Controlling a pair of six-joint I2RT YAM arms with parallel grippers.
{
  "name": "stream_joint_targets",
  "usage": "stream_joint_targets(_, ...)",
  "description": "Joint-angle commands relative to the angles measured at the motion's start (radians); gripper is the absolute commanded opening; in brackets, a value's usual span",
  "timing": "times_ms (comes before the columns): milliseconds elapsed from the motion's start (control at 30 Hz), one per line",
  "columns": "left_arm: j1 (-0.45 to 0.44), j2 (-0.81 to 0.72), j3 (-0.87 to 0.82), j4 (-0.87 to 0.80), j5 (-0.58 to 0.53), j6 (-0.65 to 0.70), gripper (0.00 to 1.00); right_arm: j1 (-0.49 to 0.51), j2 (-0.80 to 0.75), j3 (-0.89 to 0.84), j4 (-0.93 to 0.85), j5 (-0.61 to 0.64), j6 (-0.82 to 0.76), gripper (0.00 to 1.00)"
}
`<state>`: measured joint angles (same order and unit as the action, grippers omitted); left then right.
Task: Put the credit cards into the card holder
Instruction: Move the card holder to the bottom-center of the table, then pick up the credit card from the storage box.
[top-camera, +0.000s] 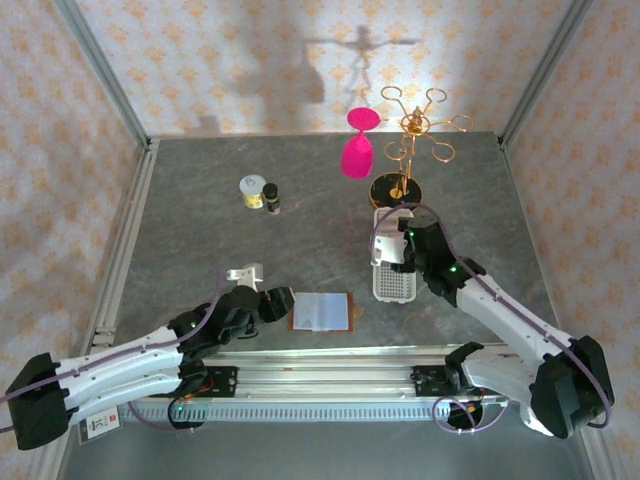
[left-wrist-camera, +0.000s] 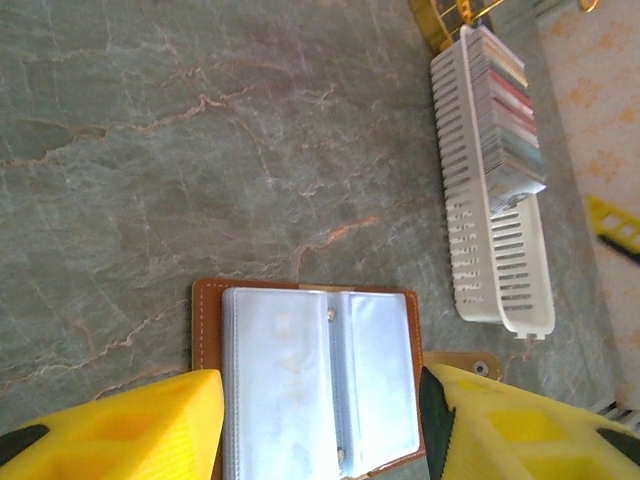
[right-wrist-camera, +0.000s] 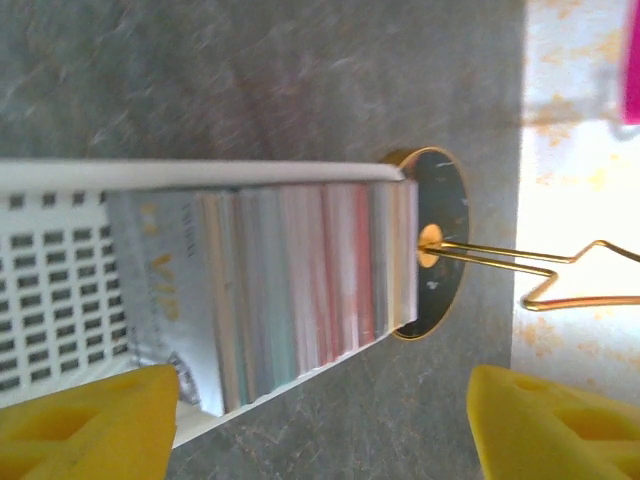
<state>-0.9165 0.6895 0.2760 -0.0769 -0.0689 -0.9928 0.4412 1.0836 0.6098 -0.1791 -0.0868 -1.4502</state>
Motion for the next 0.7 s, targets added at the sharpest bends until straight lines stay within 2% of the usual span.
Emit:
stream_joint_targets(0,-0.004,-0.041,-0.024,-0.056,-0.031,0.022,0.56,-0.015,0.025,-0.022,0.061,-0.053,-0.064,0.81)
stream_joint_targets(100,-0.004,-0.059,-0.035,-0.055,-0.017,0.022,0.57,-0.016,0.06,-0.016,0.087,-0.07,-0.053,0.87)
stream_joint_targets(233,-0.004,-0.059,-0.045,-0.057,-0.011,0.018,0.57,-0.017,0.122,-0.024,0.153,-0.061,-0.047,0.9)
stream_joint_targets(467,-0.005,-0.053,-0.06,-0.029,-0.004,0.008,0.57,-0.022,0.232,0.002,0.211,-0.067,-0.022,0.9)
stream_joint_targets(667,-0.004,-0.035,-0.059,-0.026,-0.007,0.009,0.57,-0.024,0.285,0.025,0.235,-0.045,-0.026,0.86)
